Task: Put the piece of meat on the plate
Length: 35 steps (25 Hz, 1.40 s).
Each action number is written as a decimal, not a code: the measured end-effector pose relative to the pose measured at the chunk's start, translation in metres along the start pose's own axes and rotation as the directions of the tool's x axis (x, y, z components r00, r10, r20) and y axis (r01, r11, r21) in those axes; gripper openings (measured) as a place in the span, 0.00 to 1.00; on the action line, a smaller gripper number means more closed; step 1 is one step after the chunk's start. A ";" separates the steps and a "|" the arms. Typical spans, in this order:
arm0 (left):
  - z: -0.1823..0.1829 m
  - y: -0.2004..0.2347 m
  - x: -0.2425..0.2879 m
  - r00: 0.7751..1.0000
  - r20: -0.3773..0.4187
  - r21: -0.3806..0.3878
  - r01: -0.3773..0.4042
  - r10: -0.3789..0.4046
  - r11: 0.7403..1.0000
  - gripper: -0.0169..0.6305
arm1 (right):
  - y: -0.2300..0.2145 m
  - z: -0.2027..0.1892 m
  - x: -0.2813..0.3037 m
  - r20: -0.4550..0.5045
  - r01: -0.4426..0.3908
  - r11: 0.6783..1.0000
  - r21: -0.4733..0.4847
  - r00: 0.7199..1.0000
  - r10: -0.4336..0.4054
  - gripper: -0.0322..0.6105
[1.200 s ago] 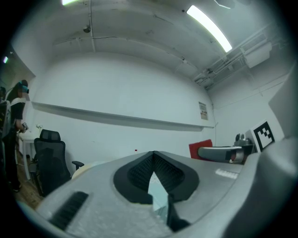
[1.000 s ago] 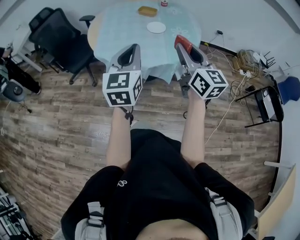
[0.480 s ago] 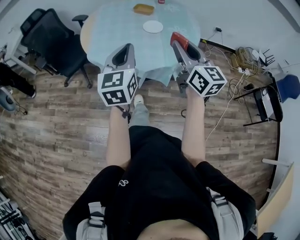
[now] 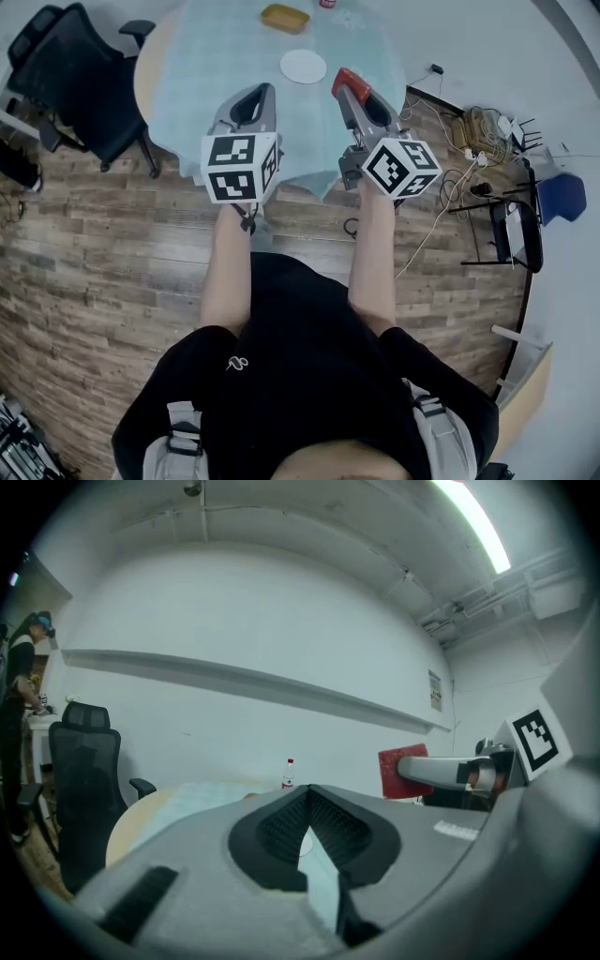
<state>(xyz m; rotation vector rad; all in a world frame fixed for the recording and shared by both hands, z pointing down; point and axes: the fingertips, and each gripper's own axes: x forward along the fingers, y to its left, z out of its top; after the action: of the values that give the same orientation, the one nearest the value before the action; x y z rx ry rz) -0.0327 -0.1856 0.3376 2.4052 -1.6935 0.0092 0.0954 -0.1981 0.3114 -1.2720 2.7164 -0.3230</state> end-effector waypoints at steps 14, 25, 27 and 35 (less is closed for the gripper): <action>-0.062 0.128 0.178 0.974 -0.217 -0.132 0.037 -0.065 0.991 0.03 | -0.108 -0.078 0.179 -0.212 0.152 0.986 0.063 0.968 -0.136 0.21; -0.098 0.121 0.220 0.945 -0.295 -0.218 0.080 -0.143 0.973 0.03 | -0.145 -0.104 0.185 -0.306 0.239 0.969 0.058 0.928 -0.211 0.21; -0.101 0.122 0.220 0.942 -0.301 -0.223 0.079 -0.146 0.972 0.03 | -0.146 -0.113 0.187 -0.322 0.237 0.969 0.062 0.924 -0.206 0.21; -0.110 0.152 0.214 0.939 -0.326 -0.230 0.031 -0.107 0.973 0.03 | -0.193 -0.223 0.224 -0.616 0.181 0.983 -0.008 0.773 -0.147 0.21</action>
<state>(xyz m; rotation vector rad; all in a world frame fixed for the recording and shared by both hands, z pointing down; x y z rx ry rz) -0.0884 -0.4160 0.4952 2.1506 -1.3761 0.1995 0.0510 -0.4593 0.5697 -1.6259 3.0680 -0.9867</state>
